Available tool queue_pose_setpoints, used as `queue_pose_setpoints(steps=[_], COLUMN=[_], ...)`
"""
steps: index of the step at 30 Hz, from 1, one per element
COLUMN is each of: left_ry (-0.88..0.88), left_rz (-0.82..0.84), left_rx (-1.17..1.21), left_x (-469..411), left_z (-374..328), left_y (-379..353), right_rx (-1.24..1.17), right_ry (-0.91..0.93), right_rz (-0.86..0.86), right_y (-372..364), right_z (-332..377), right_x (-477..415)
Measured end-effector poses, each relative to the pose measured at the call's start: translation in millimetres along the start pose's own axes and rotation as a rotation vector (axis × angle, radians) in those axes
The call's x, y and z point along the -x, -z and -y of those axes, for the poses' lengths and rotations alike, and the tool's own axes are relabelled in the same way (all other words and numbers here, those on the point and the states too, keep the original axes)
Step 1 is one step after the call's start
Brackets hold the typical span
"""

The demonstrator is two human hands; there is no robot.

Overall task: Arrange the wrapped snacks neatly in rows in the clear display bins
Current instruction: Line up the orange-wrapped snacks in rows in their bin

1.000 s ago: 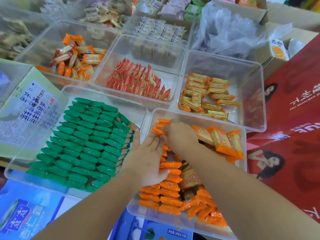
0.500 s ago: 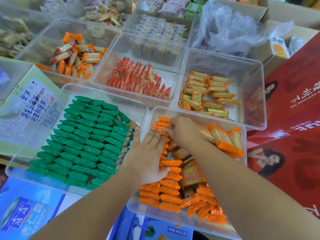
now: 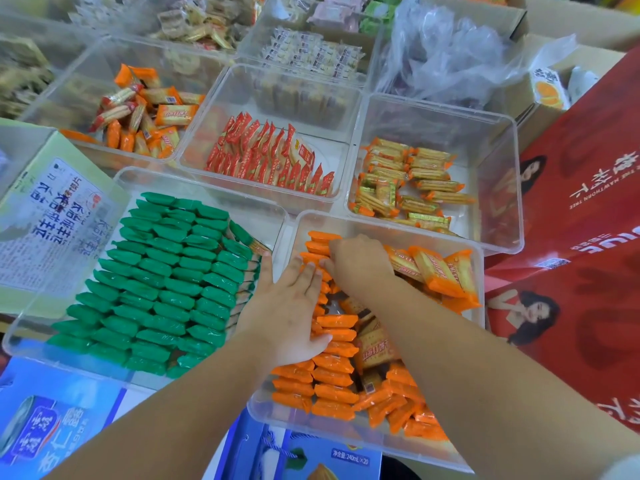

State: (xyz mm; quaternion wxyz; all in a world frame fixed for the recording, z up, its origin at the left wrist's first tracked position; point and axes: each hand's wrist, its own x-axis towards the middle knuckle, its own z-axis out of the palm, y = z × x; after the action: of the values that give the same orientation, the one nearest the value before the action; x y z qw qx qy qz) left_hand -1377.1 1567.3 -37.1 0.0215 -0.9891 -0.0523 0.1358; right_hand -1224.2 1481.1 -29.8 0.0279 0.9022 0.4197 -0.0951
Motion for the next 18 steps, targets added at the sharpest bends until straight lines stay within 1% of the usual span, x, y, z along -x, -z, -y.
queue_pose_setpoints(steps=[2, 4, 7, 9, 13, 15, 18], left_ry=[0.001, -0.006, -0.017, -0.013, -0.022, -0.106, -0.288], left_rz=[-0.011, -0.021, -0.037, -0.045, -0.064, -0.090, -0.106], left_rx=[0.002, 0.017, 0.038, 0.042, 0.034, 0.037, 0.017], left_x=[0, 0, -1, -1, 1, 5, 11], left_z=[0, 0, 0, 0, 0, 1, 2], left_y=[0, -1, -2, -1, 3, 6, 11], right_rx=[-0.067, -0.066, 0.086, 0.176, 0.177, 0.169, 0.190], right_ry=[0.053, 0.098, 0.181, 0.213, 0.218, 0.193, 0.161], right_rz=[-0.005, 0.049, 0.207, 0.194, 0.089, 0.069, 0.074], right_y=[5, 13, 21, 24, 25, 26, 28], right_z=[-13, -27, -43, -48, -44, -41, -40], right_x=[6, 13, 25, 32, 43, 46, 51])
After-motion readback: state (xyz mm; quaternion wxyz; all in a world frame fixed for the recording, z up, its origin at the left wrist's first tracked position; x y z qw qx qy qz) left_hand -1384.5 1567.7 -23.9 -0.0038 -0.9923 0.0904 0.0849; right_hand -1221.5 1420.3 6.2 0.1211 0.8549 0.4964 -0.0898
